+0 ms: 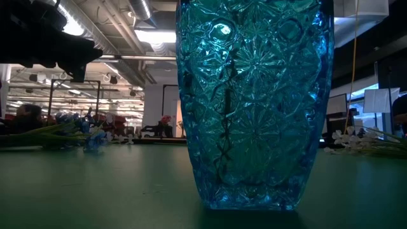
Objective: Sort flowers into vase by color
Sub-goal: Put the bottom blue flower into the blue vase
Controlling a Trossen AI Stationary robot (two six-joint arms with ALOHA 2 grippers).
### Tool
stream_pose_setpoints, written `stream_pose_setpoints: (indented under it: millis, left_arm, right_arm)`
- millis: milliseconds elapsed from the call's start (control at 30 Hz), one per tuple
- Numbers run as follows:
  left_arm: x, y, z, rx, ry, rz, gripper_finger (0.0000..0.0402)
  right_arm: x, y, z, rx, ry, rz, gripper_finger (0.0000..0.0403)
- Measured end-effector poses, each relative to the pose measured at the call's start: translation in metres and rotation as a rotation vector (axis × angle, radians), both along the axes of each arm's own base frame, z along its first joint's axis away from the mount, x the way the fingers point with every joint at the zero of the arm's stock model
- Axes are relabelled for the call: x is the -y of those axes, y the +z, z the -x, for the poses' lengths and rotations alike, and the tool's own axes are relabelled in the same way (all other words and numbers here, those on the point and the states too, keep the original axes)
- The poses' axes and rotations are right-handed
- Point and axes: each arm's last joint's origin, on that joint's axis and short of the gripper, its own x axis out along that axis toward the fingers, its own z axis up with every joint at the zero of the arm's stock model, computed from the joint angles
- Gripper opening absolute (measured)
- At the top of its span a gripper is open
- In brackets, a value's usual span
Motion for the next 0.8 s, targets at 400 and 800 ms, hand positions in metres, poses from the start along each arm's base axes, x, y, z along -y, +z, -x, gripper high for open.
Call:
stream_pose_setpoints:
  millis: [400,800]
  left_arm:
    - [0.000,0.000,0.000,0.000,0.000,0.000,0.0125]
    - [0.000,0.000,0.000,0.000,0.000,0.000,0.0125]
  right_arm:
    - [-0.002,-0.021,-0.004,-0.125,-0.051,0.151,0.0094]
    - [-0.016,0.043,0.001,-0.566,-0.032,0.233,0.0244]
